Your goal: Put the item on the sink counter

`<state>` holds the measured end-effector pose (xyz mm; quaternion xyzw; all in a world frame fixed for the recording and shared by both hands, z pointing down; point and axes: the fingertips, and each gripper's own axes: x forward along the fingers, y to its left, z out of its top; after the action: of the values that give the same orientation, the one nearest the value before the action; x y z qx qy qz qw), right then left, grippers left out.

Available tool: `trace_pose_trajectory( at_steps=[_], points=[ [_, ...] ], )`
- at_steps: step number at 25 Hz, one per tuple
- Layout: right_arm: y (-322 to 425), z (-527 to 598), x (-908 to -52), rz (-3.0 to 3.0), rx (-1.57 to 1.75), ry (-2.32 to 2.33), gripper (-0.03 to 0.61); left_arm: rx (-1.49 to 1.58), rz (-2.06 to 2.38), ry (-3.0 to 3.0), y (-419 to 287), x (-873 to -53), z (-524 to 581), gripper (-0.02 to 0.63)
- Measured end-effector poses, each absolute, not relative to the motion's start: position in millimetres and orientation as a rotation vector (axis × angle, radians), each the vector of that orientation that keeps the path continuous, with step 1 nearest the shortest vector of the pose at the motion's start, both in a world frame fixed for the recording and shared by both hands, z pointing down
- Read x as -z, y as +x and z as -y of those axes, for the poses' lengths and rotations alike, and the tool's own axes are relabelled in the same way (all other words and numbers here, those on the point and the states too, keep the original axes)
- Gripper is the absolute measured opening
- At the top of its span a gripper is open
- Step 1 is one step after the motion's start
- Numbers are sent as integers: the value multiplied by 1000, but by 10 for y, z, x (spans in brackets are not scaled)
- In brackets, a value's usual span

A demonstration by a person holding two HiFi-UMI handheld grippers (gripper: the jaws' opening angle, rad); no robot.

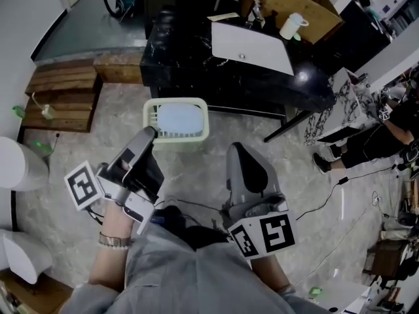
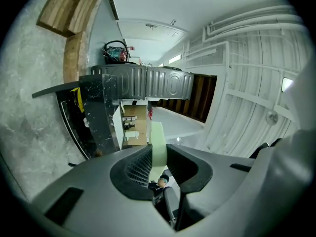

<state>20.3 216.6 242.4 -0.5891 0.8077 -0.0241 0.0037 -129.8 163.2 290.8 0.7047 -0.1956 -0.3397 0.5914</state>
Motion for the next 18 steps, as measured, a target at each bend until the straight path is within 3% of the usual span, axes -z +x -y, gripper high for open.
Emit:
trace_pose_trajectory(
  at_steps=[18],
  points=[
    [-120, -1426, -2503, -2510, 93, -1914, -3, 788, 417, 1621, -1601, -3069, -889, 89]
  ],
)
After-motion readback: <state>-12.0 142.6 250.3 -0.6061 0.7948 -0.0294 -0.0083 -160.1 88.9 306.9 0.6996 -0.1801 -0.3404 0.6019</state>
